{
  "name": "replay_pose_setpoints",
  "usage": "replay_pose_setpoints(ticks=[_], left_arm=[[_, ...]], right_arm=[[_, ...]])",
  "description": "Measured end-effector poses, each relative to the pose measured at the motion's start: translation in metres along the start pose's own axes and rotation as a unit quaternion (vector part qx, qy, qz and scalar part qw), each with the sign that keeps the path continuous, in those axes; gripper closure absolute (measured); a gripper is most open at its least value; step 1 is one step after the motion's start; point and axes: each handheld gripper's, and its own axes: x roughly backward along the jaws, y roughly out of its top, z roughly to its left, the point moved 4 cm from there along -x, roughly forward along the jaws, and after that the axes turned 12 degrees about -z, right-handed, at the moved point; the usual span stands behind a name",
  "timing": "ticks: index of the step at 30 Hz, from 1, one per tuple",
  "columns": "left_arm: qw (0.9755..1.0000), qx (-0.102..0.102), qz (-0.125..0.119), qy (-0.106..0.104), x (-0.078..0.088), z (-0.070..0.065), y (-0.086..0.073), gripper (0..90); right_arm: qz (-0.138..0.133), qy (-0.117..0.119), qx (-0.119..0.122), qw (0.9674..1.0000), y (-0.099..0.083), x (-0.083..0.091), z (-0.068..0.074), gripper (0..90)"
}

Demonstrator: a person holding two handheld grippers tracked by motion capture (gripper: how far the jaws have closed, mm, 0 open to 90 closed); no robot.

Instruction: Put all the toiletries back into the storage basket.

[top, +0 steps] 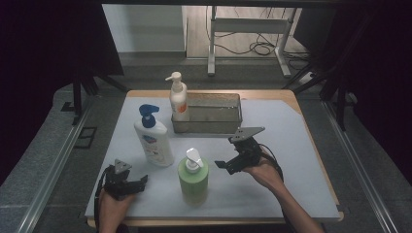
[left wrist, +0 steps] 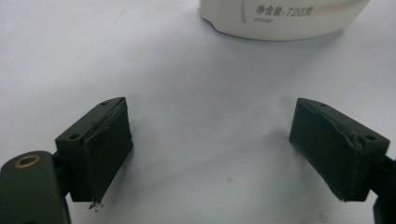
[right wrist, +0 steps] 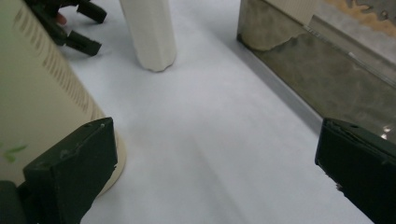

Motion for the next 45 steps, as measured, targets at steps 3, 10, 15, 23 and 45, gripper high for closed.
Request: replay_pose_setpoints(ticks=[3, 10, 15, 23, 45], left_arm=[[1.0000, 0.000, 0.000, 0.000, 0.000, 0.000, 0.000, 12.5], [1.0000, 0.000, 0.000, 0.001, 0.000, 0.000, 0.000, 12.4], [1.0000, 0.002, 0.000, 0.001, 0.000, -0.001, 0.000, 12.5], [1.0000, 0.003, 0.000, 0.002, 0.000, -0.001, 0.000, 12.5], [1.0000, 0.003, 0.000, 0.002, 0.000, -0.001, 0.000, 12.5]], right_arm=[[0.001, 0.004, 0.002, 1.0000, -0.005, 0.002, 0.005, 0.0], [0.002, 0.017, -0.004, 0.9998, -0.013, 0.007, 0.016, 0.0], [0.003, 0.030, -0.002, 0.9995, -0.014, 0.010, 0.026, 0.0], [0.006, 0.051, 0.005, 0.9987, -0.014, 0.008, 0.050, 0.0], [0.000, 0.107, 0.050, 0.9929, 0.011, -0.013, 0.101, 1.0]])
